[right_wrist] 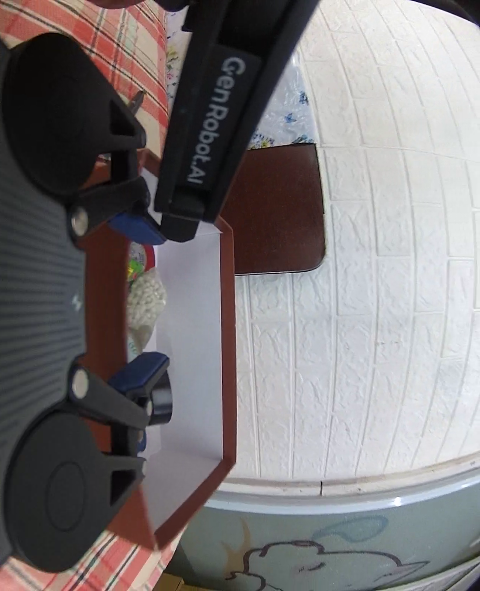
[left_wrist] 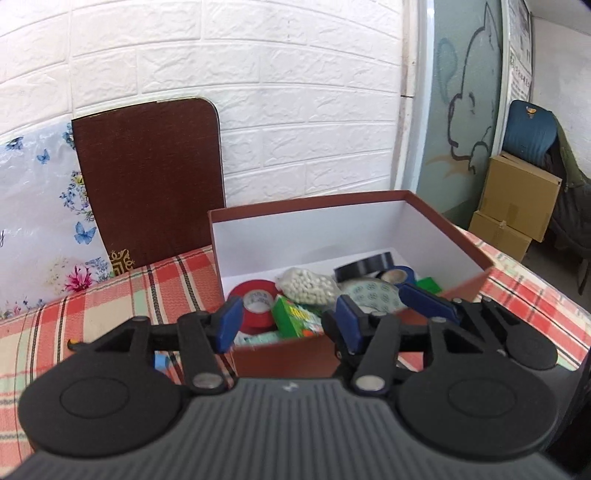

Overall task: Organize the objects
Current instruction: 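Lower the swab bag into the brown box and open the left gripper, then grasp the black-and-blue marker by its cap with the right gripper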

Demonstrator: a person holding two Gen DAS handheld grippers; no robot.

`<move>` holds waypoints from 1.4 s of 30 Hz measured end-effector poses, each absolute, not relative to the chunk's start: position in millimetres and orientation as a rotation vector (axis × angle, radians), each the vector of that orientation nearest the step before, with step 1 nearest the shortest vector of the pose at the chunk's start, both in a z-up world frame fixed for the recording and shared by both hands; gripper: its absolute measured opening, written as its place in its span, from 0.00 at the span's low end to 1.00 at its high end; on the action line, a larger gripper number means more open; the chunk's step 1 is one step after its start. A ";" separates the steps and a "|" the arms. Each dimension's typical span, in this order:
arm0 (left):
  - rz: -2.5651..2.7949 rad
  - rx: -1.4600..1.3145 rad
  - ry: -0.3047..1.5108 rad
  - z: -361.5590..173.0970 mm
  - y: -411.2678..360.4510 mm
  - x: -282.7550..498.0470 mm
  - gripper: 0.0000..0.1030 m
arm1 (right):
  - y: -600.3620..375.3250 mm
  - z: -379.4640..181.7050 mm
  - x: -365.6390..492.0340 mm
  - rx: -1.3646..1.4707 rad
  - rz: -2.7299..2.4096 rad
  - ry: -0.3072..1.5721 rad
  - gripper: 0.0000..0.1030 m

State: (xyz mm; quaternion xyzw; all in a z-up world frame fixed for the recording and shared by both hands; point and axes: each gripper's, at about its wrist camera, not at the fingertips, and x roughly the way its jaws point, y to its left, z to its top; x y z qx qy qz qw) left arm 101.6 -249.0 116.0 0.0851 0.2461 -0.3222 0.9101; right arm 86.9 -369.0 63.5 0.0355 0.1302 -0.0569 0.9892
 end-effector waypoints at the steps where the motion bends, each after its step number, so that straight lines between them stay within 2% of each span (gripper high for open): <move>1: -0.661 0.179 0.510 115.5 -246.6 96.0 0.56 | -368.7 63.6 76.3 0.067 -0.120 0.254 0.67; 10: -0.547 0.196 0.634 86.8 -211.9 74.5 0.56 | -373.7 50.1 31.1 0.142 -0.092 0.381 0.68; 20: -0.465 0.214 0.686 61.6 -173.5 58.1 0.56 | -357.5 36.2 7.0 0.159 -0.047 0.480 0.68; 42: -0.420 0.198 0.701 50.9 -141.3 54.7 0.62 | -343.8 46.3 -4.1 0.182 -0.040 0.483 0.68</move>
